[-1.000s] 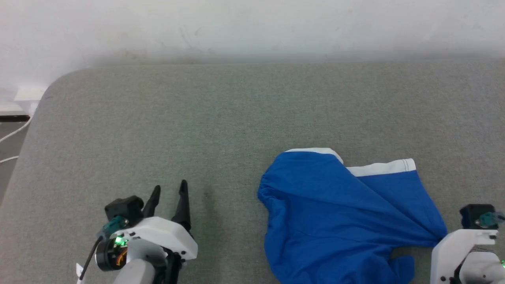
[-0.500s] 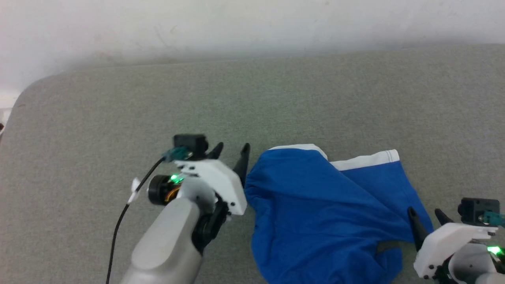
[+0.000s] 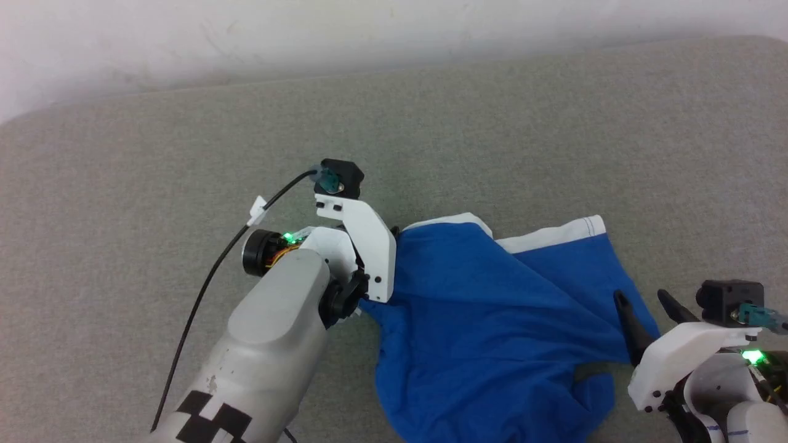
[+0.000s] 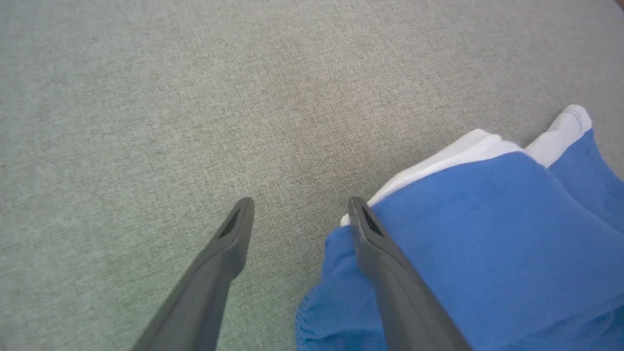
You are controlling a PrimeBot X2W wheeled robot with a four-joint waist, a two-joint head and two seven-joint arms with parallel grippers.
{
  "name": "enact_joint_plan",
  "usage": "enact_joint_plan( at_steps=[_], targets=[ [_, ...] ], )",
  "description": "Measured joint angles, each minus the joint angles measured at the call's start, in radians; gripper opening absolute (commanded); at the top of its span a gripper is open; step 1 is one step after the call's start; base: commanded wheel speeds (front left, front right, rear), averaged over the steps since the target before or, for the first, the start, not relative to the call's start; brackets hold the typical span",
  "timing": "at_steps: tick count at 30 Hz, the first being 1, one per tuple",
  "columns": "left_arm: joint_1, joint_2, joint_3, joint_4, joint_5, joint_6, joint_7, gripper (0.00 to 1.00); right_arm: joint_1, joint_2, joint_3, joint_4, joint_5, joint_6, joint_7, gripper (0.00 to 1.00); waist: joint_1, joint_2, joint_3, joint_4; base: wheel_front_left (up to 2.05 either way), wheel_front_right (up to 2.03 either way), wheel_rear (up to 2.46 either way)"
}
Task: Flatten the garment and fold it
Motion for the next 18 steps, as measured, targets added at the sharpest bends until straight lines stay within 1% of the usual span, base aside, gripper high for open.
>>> enact_joint_plan(
  at_steps=[5, 10, 12, 14, 18],
  targets=[
    [-0.021, -0.005, -0.037, 0.059, 0.001, -0.017, 0.065, 1.00, -0.003, 0.000, 0.001, -0.003, 0.006, 0.000, -0.005, 1.00, 0.0000, 0.0000, 0.015, -0.015, 0.00, 0.00, 0.00],
    [-0.029, -0.005, -0.064, 0.071, -0.012, -0.051, 0.111, 1.00, -0.003, 0.000, 0.000, -0.003, 0.008, 0.000, -0.005, 1.00, -0.0001, 0.0000, 0.016, -0.018, 0.00, 0.00, 0.00],
    [-0.029, -0.006, -0.072, 0.070, -0.021, -0.053, 0.120, 1.00, -0.003, 0.000, -0.001, -0.003, 0.007, 0.000, -0.005, 1.00, -0.0002, 0.0000, 0.012, -0.016, 0.00, 0.00, 0.00],
    [-0.028, -0.006, -0.086, 0.064, -0.007, -0.041, 0.100, 1.00, -0.003, 0.000, -0.004, -0.003, 0.007, 0.000, -0.005, 1.00, -0.0002, 0.0000, 0.007, -0.013, 0.00, 0.00, 0.00],
    [-0.025, -0.007, -0.077, 0.040, 0.004, 0.004, 0.024, 1.00, -0.003, 0.000, -0.002, -0.003, 0.006, 0.000, -0.004, 1.00, -0.0001, 0.0000, -0.009, -0.005, 0.00, 0.00, 0.00]
  ],
)
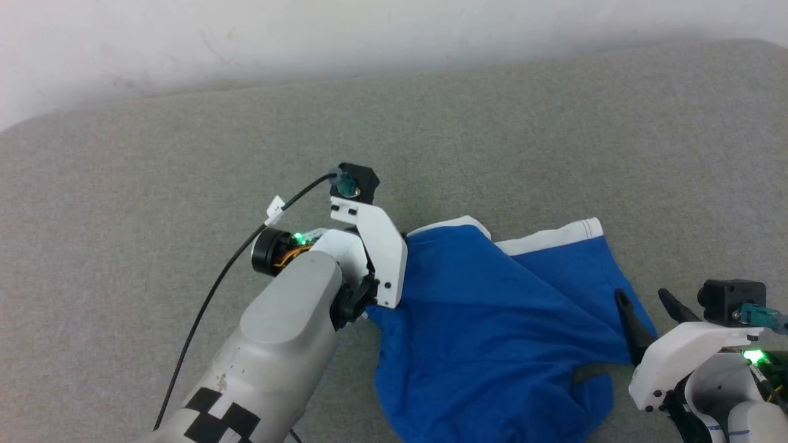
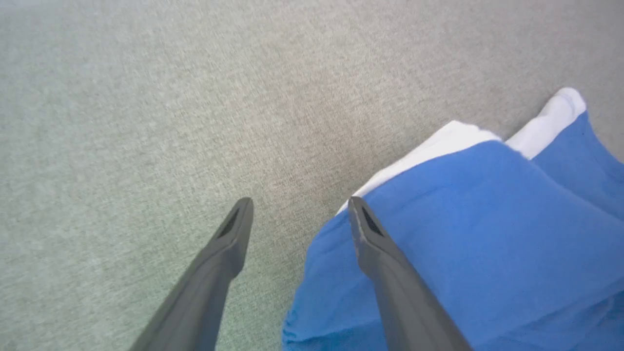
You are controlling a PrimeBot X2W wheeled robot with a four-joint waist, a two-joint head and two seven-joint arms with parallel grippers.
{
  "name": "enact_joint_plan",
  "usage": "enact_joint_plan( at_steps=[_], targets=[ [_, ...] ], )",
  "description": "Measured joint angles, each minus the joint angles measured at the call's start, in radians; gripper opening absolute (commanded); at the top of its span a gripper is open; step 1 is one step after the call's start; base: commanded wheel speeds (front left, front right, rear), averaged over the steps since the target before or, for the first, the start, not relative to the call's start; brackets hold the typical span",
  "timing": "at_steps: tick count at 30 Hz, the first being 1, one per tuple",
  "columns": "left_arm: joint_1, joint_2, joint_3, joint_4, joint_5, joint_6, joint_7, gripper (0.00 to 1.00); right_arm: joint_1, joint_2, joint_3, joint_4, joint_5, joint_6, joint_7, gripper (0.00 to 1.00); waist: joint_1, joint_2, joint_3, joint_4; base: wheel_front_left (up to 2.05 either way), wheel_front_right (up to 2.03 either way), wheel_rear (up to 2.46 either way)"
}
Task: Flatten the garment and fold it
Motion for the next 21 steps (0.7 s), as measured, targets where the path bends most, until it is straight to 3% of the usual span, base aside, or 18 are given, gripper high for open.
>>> enact_joint_plan(
  at_steps=[4, 9, 16, 21],
  targets=[
    [0.007, -0.001, 0.013, -0.047, -0.013, 0.009, -0.022, 1.00, 0.003, 0.000, 0.003, -0.001, 0.000, 0.000, 0.007, 1.00, 0.0000, 0.0000, -0.019, 0.009, 0.00, 0.00, 0.00],
    [0.051, -0.002, -0.013, -0.071, -0.026, 0.005, 0.025, 1.00, 0.010, 0.000, 0.007, -0.012, -0.001, 0.000, 0.015, 1.00, -0.0001, 0.0000, -0.033, 0.021, 0.00, 0.00, 0.00],
    [0.056, 0.006, -0.016, -0.034, -0.006, 0.075, 0.015, 1.00, 0.008, 0.000, 0.034, -0.027, 0.000, 0.000, 0.018, 1.00, -0.0001, 0.0000, -0.014, 0.006, 0.00, 0.00, 0.00],
    [0.021, 0.015, -0.026, 0.010, 0.009, 0.092, 0.033, 1.00, 0.004, 0.000, 0.035, -0.029, 0.004, 0.000, 0.016, 1.00, 0.0000, 0.0000, 0.014, -0.009, 0.00, 0.00, 0.00]
  ],
)
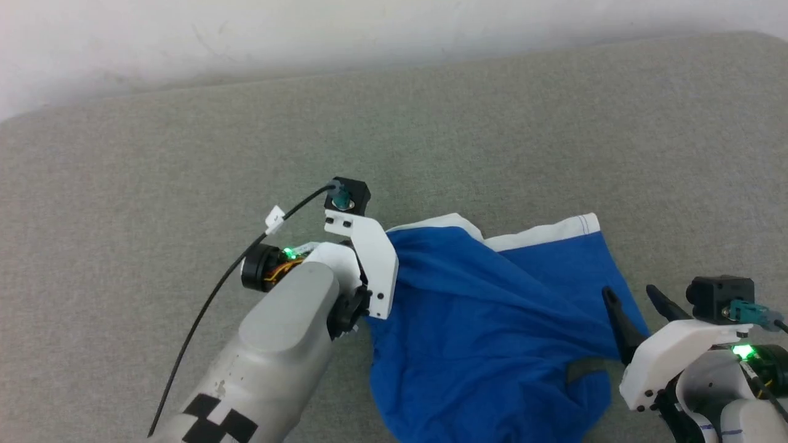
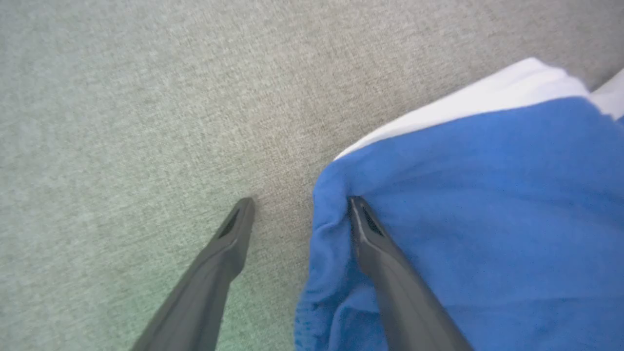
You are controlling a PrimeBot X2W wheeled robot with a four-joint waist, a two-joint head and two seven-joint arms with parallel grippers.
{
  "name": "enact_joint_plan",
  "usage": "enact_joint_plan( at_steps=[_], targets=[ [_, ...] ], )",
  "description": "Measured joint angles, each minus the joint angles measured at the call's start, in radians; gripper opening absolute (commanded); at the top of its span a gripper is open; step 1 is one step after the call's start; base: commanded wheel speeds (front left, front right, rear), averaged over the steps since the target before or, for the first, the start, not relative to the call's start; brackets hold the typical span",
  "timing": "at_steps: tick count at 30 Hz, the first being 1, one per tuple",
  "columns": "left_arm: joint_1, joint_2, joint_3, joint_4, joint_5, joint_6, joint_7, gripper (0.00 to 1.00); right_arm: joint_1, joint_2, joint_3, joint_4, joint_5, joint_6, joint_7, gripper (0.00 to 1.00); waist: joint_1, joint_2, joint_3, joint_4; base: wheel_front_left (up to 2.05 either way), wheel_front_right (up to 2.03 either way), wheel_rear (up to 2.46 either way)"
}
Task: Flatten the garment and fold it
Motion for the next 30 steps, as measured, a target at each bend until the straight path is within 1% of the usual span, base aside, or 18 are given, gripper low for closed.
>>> enact_joint_plan(
  at_steps=[1, 2, 3, 4, 7, 12, 15, 17, 20, 23, 27, 30],
  targets=[
    [-0.005, 0.000, -0.003, 0.006, -0.001, -0.004, 0.019, 1.00, -0.001, 0.000, 0.000, 0.000, 0.003, 0.000, 0.000, 1.00, 0.0000, 0.0000, 0.005, -0.003, 0.00, 0.00, 0.00],
    [-0.012, 0.001, -0.005, 0.009, -0.001, -0.008, 0.036, 0.47, -0.002, 0.000, -0.001, 0.000, 0.004, 0.000, 0.000, 1.00, 0.0000, 0.0000, 0.008, -0.005, 0.00, 0.00, 0.00],
    [-0.018, 0.002, -0.004, 0.008, -0.004, -0.010, 0.046, 0.10, -0.002, 0.000, -0.002, 0.000, 0.004, 0.000, -0.001, 1.00, -0.0001, 0.0000, 0.011, -0.006, 0.00, 0.00, 0.00],
    [-0.018, 0.005, -0.002, 0.005, -0.010, -0.012, 0.046, 0.00, -0.002, 0.000, -0.004, 0.001, 0.004, 0.000, -0.002, 1.00, 0.0000, 0.0000, 0.012, -0.007, 0.00, 0.00, 0.00],
    [0.010, 0.017, 0.021, -0.029, -0.033, -0.018, 0.002, 0.00, -0.006, 0.000, -0.008, -0.001, 0.004, 0.000, -0.017, 1.00, 0.0000, 0.0001, 0.008, -0.004, 0.00, 0.00, 0.00],
    [0.138, 0.066, 0.062, -0.154, -0.064, 0.002, -0.096, 0.00, -0.040, 0.000, -0.025, -0.013, -0.001, 0.000, -0.064, 1.00, 0.0000, 0.0001, 0.000, 0.015, 0.00, 0.00, 0.00],
    [0.213, 0.106, 0.069, -0.257, -0.069, 0.020, -0.112, 0.00, -0.088, -0.001, -0.031, -0.004, -0.021, 0.000, -0.089, 1.00, 0.0000, 0.0001, -0.001, 0.034, 0.00, 0.00, 0.00],
    [0.253, 0.130, 0.067, -0.322, -0.069, 0.032, -0.109, 0.00, -0.137, 0.000, -0.031, 0.024, -0.040, 0.000, -0.097, 1.00, 0.0000, 0.0001, 0.001, 0.047, 0.00, 0.00, 0.00],
    [0.293, 0.153, 0.060, -0.408, -0.068, 0.046, -0.088, 0.00, -0.232, 0.000, -0.037, 0.115, -0.075, -0.001, -0.088, 1.00, 0.0000, 0.0001, 0.010, 0.064, 0.00, 0.00, 0.00],
    [0.308, 0.164, 0.055, -0.469, -0.068, 0.064, -0.066, 0.00, -0.328, 0.000, -0.041, 0.249, -0.095, -0.001, -0.032, 1.00, 0.0001, 0.0001, 0.025, 0.075, 0.00, 0.00, 0.00],
    [0.310, 0.176, 0.042, -0.523, -0.058, 0.074, -0.040, 0.00, -0.446, 0.000, -0.042, 0.412, -0.125, -0.001, 0.080, 1.00, 0.0001, 0.0001, 0.048, 0.087, 0.00, 0.00, 0.00],
    [0.310, 0.179, 0.037, -0.549, -0.056, 0.080, -0.028, 0.00, -0.511, 0.000, -0.041, 0.513, -0.146, -0.001, 0.184, 1.00, 0.0001, 0.0001, 0.064, 0.095, 0.00, 0.00, 0.00]
  ],
)
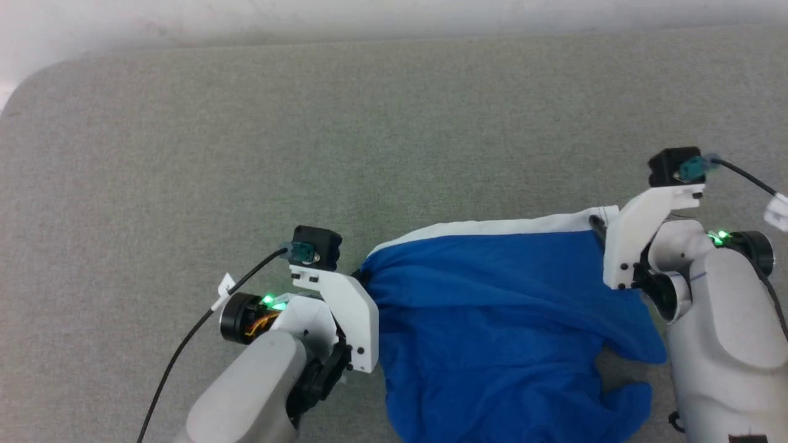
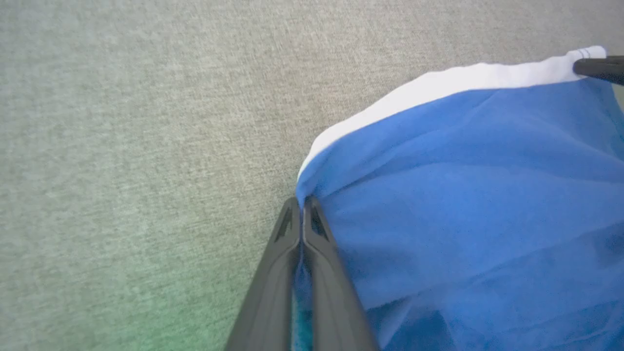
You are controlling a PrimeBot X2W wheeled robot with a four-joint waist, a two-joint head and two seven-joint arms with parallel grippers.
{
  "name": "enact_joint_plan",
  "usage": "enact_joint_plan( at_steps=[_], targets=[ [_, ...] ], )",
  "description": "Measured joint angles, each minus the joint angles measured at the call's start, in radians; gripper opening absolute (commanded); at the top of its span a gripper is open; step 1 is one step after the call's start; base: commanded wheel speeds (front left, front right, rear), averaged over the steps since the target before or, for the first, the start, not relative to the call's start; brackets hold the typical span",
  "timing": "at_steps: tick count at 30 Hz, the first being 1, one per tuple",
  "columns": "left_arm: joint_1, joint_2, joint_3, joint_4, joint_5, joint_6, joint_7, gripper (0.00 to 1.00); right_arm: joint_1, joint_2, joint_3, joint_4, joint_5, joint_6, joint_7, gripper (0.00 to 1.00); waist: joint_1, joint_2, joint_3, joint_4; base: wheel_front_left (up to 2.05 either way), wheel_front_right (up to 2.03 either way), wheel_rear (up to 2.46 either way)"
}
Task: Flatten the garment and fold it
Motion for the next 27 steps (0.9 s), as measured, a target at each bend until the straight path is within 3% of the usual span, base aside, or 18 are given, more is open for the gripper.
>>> enact_joint_plan(
  at_steps=[3, 4, 5, 6, 7, 8, 12, 17, 20, 27],
  targets=[
    [0.000, 0.002, -0.002, -0.016, 0.000, 0.001, 0.003, 0.00, -0.044, 0.000, 0.005, 0.055, -0.026, 0.000, 0.072, 1.00, -0.0001, 0.0000, 0.011, 0.006, 0.00, 0.00, 0.00],
    [0.000, 0.003, -0.002, -0.020, 0.000, 0.001, 0.006, 0.00, -0.061, -0.002, 0.009, 0.066, -0.031, 0.000, 0.097, 0.96, 0.0000, 0.0000, 0.013, 0.008, 0.00, 0.00, 0.00],
    [0.000, 0.003, -0.003, -0.023, 0.000, 0.001, 0.006, 0.00, -0.076, -0.003, 0.014, 0.074, -0.039, 0.000, 0.122, 0.56, 0.0000, 0.0000, 0.015, 0.009, 0.00, 0.00, 0.00],
    [0.000, 0.003, -0.005, -0.026, 0.000, 0.001, 0.007, 0.00, -0.088, -0.003, 0.014, 0.079, -0.049, 0.000, 0.142, 0.42, 0.0000, 0.0000, 0.016, 0.010, 0.00, 0.00, 0.00],
    [0.000, 0.004, -0.007, -0.029, 0.000, 0.001, 0.009, 0.00, -0.096, -0.003, 0.018, 0.082, -0.060, 0.000, 0.161, 0.15, 0.0000, 0.0000, 0.017, 0.011, 0.00, 0.00, 0.00],
    [0.000, 0.004, -0.008, -0.030, 0.000, 0.001, 0.009, 0.00, -0.102, -0.002, 0.024, 0.086, -0.068, 0.000, 0.179, 0.00, 0.0000, 0.0000, 0.016, 0.011, 0.00, 0.00, 0.00],
    [0.000, 0.011, -0.012, -0.036, -0.001, -0.011, 0.002, 0.00, -0.110, 0.002, 0.050, 0.074, -0.093, 0.000, 0.201, 0.00, 0.0000, 0.0001, 0.012, 0.010, 0.00, 0.00, 0.00],
    [-0.036, 0.036, 0.009, -0.043, 0.005, -0.054, -0.053, 0.00, -0.132, 0.000, 0.060, 0.021, -0.093, 0.000, 0.145, 0.00, 0.0000, 0.0000, 0.010, 0.008, 0.00, 0.00, 0.00],
    [-0.121, 0.056, 0.043, -0.047, 0.005, -0.083, -0.084, 0.00, -0.183, -0.002, 0.063, -0.022, -0.087, 0.000, 0.095, 0.00, -0.0001, 0.0000, 0.014, 0.003, 0.00, 0.00, 0.00],
    [-0.416, 0.166, 0.125, -0.016, 0.048, -0.150, -0.092, 0.00, -0.378, -0.013, 0.088, -0.071, -0.074, 0.001, -0.035, 0.00, 0.0001, 0.0000, 0.055, -0.019, 0.00, 0.00, 0.00]
  ],
)
